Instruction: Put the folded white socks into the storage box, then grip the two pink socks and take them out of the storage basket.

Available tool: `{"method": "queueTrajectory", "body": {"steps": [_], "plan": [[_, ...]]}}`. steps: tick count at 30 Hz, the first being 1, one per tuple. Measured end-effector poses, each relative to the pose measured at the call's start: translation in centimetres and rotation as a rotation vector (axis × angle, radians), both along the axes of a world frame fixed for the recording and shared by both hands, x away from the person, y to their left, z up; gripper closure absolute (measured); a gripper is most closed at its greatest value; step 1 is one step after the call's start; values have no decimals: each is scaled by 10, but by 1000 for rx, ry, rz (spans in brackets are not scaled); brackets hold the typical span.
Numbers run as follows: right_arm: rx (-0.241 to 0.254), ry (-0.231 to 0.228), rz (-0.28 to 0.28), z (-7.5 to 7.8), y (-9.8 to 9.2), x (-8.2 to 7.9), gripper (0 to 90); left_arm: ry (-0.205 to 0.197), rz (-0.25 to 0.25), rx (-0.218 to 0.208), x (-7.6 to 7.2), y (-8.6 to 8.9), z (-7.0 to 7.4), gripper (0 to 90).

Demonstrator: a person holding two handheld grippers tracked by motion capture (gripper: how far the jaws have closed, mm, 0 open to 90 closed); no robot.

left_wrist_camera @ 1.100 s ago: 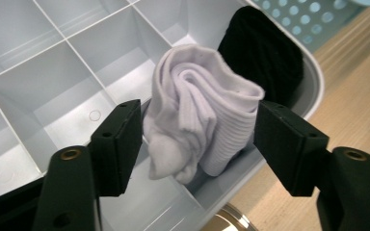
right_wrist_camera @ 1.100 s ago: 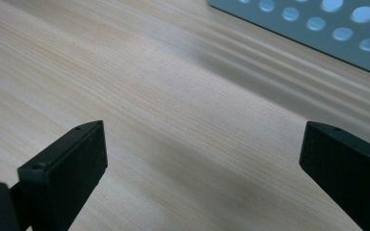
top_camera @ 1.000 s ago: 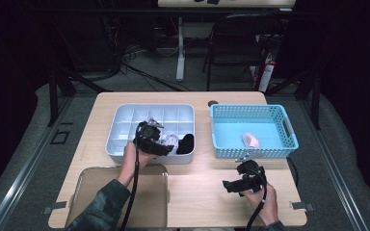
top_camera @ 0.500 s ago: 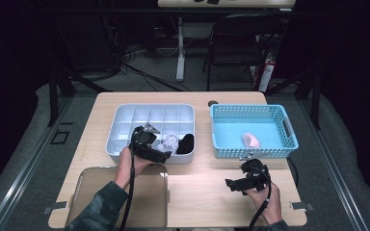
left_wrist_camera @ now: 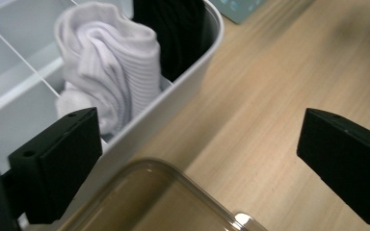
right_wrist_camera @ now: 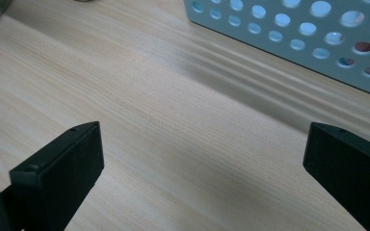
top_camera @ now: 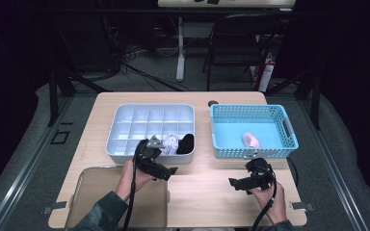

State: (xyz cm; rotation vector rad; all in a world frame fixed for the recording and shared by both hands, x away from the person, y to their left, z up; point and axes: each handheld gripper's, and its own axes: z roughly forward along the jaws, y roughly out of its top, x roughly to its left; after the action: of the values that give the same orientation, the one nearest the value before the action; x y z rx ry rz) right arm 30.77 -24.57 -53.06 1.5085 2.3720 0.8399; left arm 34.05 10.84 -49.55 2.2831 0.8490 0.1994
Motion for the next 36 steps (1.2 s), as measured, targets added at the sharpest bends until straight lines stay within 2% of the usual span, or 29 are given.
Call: {"method": "queueTrajectory", "body": {"steps": [5, 7, 9, 14, 16, 20, 24, 30, 33, 36], "plan": [[-2, 0, -4, 0, -3, 1, 1, 0, -30, -6, -10, 0, -8, 3], [14, 9, 2, 0, -5, 1, 1, 2, -54, -11, -14, -1, -12, 3], [15, 8, 1, -1, -6, 1, 2, 17, -76, 1, -17, -1, -15, 3], [7, 6, -5, 0, -8, 2, 9, 14, -104, 10, -24, -5, -19, 3], [-2, 4, -13, -1, -10, 2, 12, -8, -104, 20, -27, -6, -18, 4], [0, 12, -20, -2, -14, 3, 7, -7, -108, 25, -29, -7, -20, 3], [2, 14, -9, -1, -15, 4, 18, -26, -98, 75, -30, -11, -21, 3], [4, 21, 2, 2, -18, 4, 16, -24, -97, 55, -30, -11, -23, 3], [-1, 7, 3, 7, -17, 1, 16, -22, -100, 51, -31, -11, -24, 2], [4, -3, 10, 12, -16, -1, 42, -37, -103, 76, -34, -12, -27, 2]]}}
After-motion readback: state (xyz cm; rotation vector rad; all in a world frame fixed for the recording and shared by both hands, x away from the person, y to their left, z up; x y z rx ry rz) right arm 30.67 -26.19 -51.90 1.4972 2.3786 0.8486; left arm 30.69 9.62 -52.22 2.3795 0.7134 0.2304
